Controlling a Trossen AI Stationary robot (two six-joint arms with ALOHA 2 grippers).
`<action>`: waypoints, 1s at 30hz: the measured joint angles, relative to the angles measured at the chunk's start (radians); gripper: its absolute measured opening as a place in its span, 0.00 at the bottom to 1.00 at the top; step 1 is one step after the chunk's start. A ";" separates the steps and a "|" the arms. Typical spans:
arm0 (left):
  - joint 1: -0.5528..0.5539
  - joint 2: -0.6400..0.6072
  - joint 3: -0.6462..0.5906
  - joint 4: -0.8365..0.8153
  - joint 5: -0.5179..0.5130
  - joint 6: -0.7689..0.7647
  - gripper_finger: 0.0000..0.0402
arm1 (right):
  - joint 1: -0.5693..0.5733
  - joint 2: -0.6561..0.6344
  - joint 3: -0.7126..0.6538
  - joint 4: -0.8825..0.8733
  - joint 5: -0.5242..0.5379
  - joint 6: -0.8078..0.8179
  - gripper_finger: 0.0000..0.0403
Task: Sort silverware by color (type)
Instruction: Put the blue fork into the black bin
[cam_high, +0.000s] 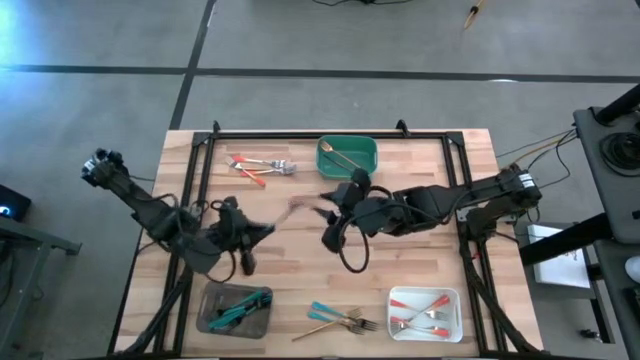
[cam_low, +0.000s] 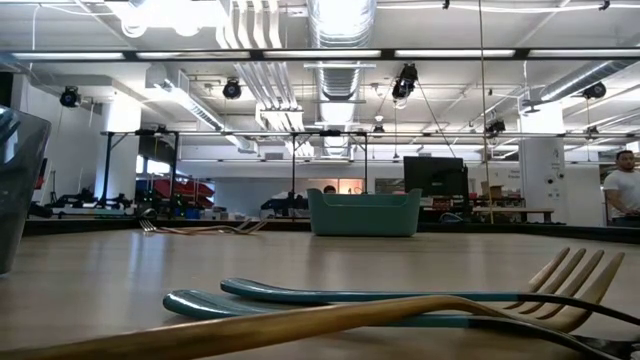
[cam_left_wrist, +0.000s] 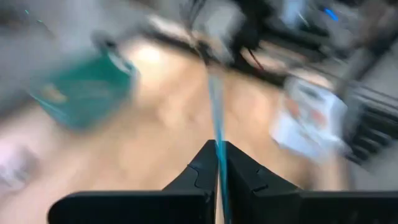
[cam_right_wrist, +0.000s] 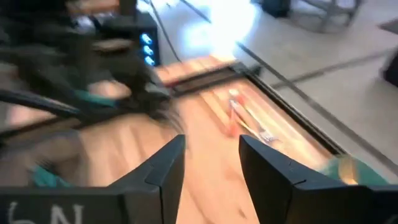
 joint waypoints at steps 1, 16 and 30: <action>-0.024 -0.007 0.000 -0.038 0.036 -0.045 0.00 | -0.002 -0.006 0.000 -0.023 0.001 0.000 0.35; -0.396 0.133 0.000 -0.285 0.428 -0.694 0.00 | 0.017 -0.019 0.000 -0.170 -0.095 0.164 0.32; -0.490 0.418 0.000 -0.224 0.485 -0.837 0.00 | 0.042 -0.018 0.000 -0.255 -0.094 0.287 0.30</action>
